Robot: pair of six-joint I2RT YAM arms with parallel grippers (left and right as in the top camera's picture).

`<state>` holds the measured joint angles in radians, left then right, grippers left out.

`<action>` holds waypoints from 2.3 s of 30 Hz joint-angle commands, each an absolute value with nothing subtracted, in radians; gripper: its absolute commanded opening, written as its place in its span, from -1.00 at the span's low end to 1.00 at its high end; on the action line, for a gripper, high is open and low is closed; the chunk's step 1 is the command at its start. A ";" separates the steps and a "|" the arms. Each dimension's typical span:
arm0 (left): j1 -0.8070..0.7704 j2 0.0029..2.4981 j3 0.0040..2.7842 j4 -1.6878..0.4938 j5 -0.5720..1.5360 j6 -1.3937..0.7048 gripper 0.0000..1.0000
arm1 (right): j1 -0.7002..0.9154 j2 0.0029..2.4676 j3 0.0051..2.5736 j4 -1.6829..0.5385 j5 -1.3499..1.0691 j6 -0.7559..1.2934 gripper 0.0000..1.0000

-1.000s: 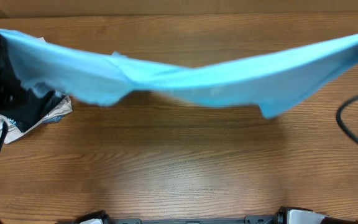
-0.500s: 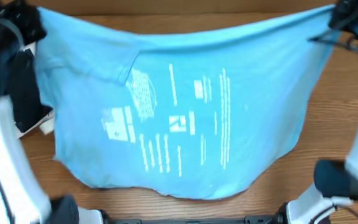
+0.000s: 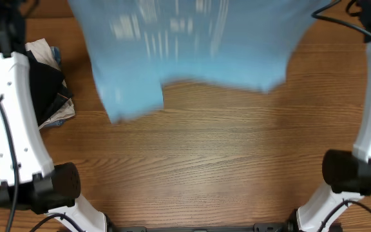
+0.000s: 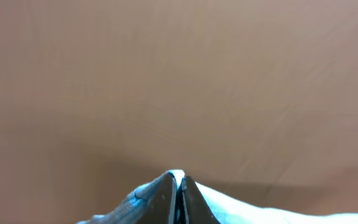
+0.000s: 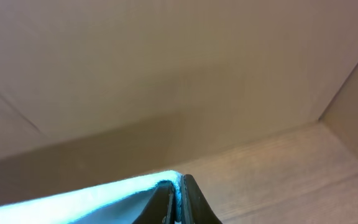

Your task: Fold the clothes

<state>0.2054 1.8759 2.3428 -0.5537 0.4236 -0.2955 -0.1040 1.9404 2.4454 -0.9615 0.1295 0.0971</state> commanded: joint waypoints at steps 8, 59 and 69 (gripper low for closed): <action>0.190 1.783 2.617 -1.280 0.459 -0.143 -0.92 | -0.107 1.847 2.511 -1.372 0.134 0.071 -0.92; 0.114 1.300 1.078 -1.380 -0.024 -0.382 -0.92 | -0.322 1.587 1.216 -1.388 -0.032 0.142 -0.92; 0.114 1.114 1.078 -1.458 -0.116 -0.556 -0.92 | -0.432 1.454 1.199 -1.389 -0.020 0.176 -0.92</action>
